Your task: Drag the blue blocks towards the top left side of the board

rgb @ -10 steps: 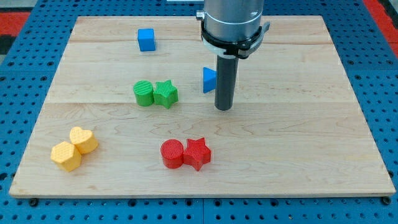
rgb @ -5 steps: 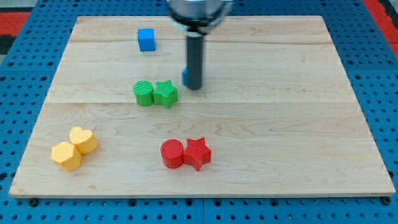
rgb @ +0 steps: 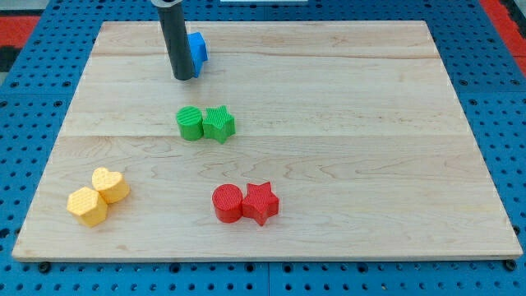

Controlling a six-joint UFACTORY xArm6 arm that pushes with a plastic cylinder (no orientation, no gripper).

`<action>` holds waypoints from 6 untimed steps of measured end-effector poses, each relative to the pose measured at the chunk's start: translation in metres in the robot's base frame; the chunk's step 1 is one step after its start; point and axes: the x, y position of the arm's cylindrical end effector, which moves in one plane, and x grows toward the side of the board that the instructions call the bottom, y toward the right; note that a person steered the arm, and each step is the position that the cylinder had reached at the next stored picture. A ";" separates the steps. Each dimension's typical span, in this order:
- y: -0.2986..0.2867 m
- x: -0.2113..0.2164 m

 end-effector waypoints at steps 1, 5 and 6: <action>0.004 -0.006; 0.021 -0.047; 0.065 -0.041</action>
